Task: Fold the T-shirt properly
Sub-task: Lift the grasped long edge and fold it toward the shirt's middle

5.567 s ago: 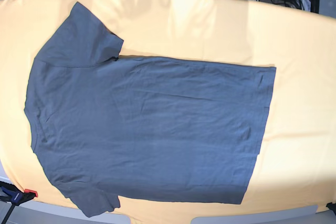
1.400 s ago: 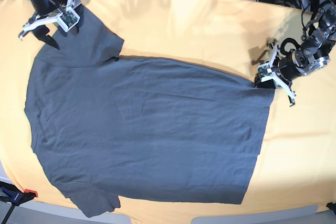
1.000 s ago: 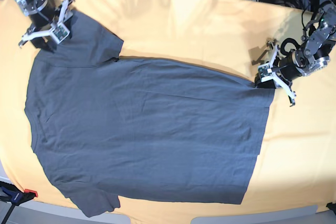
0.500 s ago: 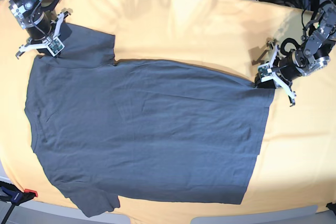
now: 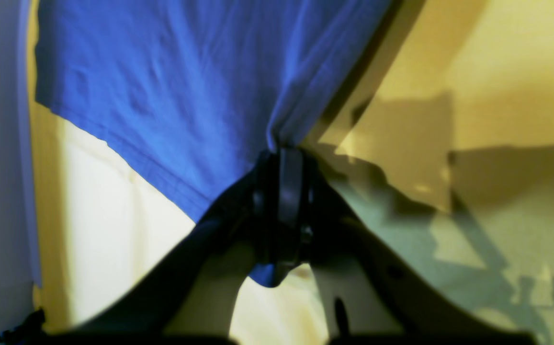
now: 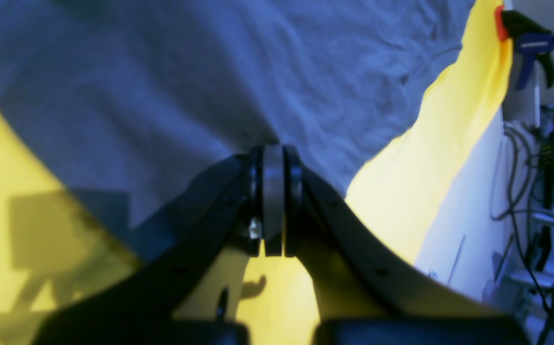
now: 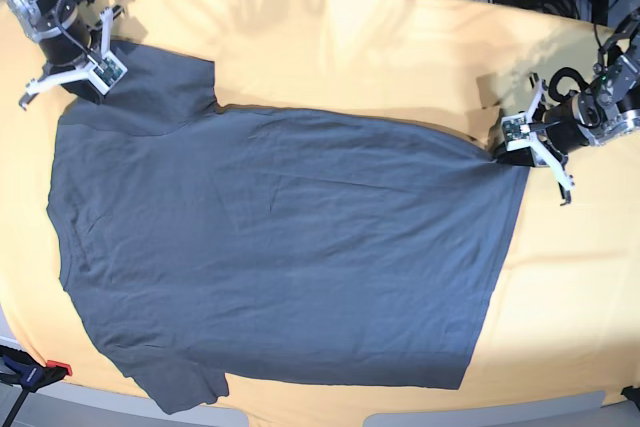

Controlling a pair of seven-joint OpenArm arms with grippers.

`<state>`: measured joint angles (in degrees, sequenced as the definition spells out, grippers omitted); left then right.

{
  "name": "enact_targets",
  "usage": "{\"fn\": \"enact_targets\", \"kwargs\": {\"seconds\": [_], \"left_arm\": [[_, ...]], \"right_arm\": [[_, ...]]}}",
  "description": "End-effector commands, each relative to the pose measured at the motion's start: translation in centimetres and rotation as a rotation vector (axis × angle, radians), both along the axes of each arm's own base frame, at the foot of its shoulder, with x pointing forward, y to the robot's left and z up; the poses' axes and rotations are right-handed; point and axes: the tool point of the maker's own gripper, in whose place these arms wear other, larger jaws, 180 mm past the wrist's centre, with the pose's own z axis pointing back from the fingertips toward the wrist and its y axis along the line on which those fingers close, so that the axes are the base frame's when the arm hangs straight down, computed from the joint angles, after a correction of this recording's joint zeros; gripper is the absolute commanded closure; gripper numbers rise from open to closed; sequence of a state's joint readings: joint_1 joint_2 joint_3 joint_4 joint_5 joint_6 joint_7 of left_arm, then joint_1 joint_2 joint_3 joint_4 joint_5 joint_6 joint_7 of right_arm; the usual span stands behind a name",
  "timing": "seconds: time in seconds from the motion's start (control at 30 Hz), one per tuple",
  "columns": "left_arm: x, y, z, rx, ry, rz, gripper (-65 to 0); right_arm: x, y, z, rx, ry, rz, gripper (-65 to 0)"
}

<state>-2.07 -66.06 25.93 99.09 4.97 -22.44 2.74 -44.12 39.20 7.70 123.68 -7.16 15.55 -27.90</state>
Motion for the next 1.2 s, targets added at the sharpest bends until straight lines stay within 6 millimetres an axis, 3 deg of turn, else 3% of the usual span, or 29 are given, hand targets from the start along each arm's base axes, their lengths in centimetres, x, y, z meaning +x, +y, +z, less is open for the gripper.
{"fn": "enact_targets", "kwargs": {"seconds": [0.0,0.13,0.37,0.57,0.77,0.93,1.07,1.17], "left_arm": [[0.7,0.2,1.7,-0.002,-0.037,-0.008,0.0],[-0.5,0.4,2.0,0.020,0.018,-0.049,0.0],[-2.5,0.5,2.3,0.016,0.124,-0.085,0.0],[-6.2,-0.7,3.3,-0.005,0.288,-0.187,0.0],[-8.7,-1.3,5.4,-0.007,0.349,-0.232,0.0],[-12.1,-1.5,5.0,0.051,0.437,-0.286,0.0],[-14.2,-1.8,4.0,0.081,0.494,-0.305,0.0],[-14.4,-1.8,4.0,0.097,0.496,-0.312,0.0]], "right_arm": [[0.5,-0.4,1.5,-0.022,-0.044,0.007,0.0],[-0.8,-1.6,2.4,-0.054,-0.032,-0.012,0.0],[-4.1,-3.6,2.2,-0.050,0.073,-0.050,0.0],[-6.5,-4.3,1.6,-0.063,0.150,-0.060,0.0],[-8.5,-3.7,1.4,-0.068,0.207,-0.049,0.0],[-10.7,-2.5,1.9,-0.078,0.268,-0.032,0.0],[-10.1,-3.9,2.7,-0.165,0.216,-0.047,0.0],[-9.5,-4.4,3.4,-0.183,0.177,-0.059,0.0]]}}
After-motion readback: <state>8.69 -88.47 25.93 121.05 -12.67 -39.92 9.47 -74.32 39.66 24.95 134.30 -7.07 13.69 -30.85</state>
